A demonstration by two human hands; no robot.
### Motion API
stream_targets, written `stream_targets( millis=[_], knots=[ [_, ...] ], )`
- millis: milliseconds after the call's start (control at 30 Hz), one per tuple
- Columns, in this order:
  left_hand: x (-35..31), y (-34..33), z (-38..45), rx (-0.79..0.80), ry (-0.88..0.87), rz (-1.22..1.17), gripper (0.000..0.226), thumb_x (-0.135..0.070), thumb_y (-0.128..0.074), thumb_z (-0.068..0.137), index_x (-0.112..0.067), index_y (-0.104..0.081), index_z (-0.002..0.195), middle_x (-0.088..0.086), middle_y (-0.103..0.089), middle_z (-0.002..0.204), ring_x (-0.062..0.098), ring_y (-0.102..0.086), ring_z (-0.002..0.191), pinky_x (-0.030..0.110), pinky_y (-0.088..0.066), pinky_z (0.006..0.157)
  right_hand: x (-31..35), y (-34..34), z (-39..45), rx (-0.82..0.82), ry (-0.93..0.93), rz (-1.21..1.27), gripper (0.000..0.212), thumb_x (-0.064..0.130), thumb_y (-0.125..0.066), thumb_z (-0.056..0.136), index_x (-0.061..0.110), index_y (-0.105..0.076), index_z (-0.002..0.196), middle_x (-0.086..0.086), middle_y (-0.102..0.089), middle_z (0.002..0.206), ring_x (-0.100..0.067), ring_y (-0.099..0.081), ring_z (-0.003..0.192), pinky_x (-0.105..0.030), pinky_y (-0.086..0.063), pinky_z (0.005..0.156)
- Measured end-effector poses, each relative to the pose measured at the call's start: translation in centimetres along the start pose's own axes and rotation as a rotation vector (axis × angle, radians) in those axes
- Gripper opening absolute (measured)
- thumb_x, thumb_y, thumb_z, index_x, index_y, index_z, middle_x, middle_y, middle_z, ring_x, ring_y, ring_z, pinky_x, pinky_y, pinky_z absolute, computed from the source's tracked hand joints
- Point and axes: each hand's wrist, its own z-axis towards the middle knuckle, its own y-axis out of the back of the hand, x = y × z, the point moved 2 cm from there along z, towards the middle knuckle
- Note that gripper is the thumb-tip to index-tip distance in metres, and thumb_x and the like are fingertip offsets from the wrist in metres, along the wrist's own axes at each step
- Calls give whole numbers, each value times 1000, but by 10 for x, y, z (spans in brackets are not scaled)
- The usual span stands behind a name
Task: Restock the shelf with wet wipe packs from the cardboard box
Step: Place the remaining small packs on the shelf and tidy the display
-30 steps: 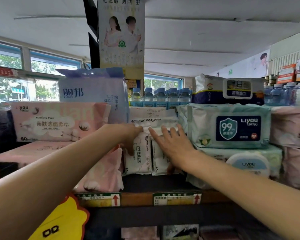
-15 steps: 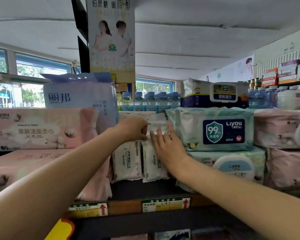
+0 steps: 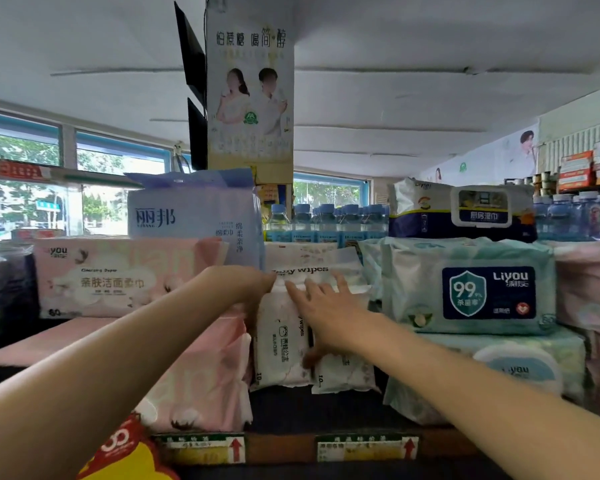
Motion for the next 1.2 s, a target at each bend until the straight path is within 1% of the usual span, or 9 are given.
stream_targets(
  millis=[167,400,500,600,667,733,933,1067,1200],
  knots=[
    [6,-3,14,-83,-47,17,59,-21,-76,74,-13,-44,123,7,-51,129,23,-48,116,31,-40,94,0,-9,8,-111,19,-36,94,52,-70,70,5,-23,136,-14,-39,133,-30,-37,128,-59,-1,112],
    [26,17,16,-69,-7,-94,46,-21,-72,78,-11,-53,117,6,-56,123,20,-52,104,27,-41,87,-12,12,6,-90,30,5,100,51,-69,73,8,-14,145,-12,-32,146,-29,-29,137,-53,0,115],
    [21,29,17,-104,-56,-92,47,-16,-70,80,-12,-53,123,6,-52,130,22,-49,117,29,-41,94,-27,40,6,30,-2,-65,78,46,-71,74,8,-39,134,-9,-48,135,-26,-45,125,-47,-24,112],
    [-2,22,16,-3,-121,-43,46,-11,-62,86,-8,-50,130,8,-51,134,20,-51,115,24,-45,89,-28,40,3,98,25,-77,49,26,-72,78,7,-53,119,-9,-55,122,-24,-54,109,-31,-43,85],
    [-8,18,19,-29,-159,23,42,-10,-61,86,-8,-52,127,8,-52,132,21,-50,119,28,-42,96,-28,37,1,37,31,-33,39,19,-67,82,6,-54,117,-9,-57,119,-24,-56,107,-29,-43,81],
    [-1,24,23,-121,-181,-50,36,-11,-63,84,-12,-55,119,6,-52,130,22,-49,120,32,-39,101,-35,46,-5,-86,23,35,35,18,-62,87,8,-54,119,-9,-58,120,-23,-56,107,-31,-45,90],
    [-10,62,13,-433,-351,-200,26,-12,-60,87,-8,-60,113,8,-62,119,18,-58,109,26,-41,93,-86,106,-33,-458,-118,198,20,14,-56,89,9,-63,107,-11,-64,107,-23,-59,95,-34,-48,85],
    [-27,69,10,-313,-435,-161,28,-14,-59,88,-9,-60,116,5,-63,121,18,-58,110,28,-40,97,-105,109,-70,-444,-161,227,19,14,-57,88,7,-66,104,-9,-67,104,-17,-56,89,-30,-46,83],
    [-55,49,13,-181,-452,-84,31,-19,-57,90,-8,-59,119,5,-63,121,19,-58,110,25,-39,94,-108,93,-93,-400,-177,163,21,17,-53,91,14,-65,108,-3,-61,103,-11,-45,89,-22,-28,76]
  ],
)
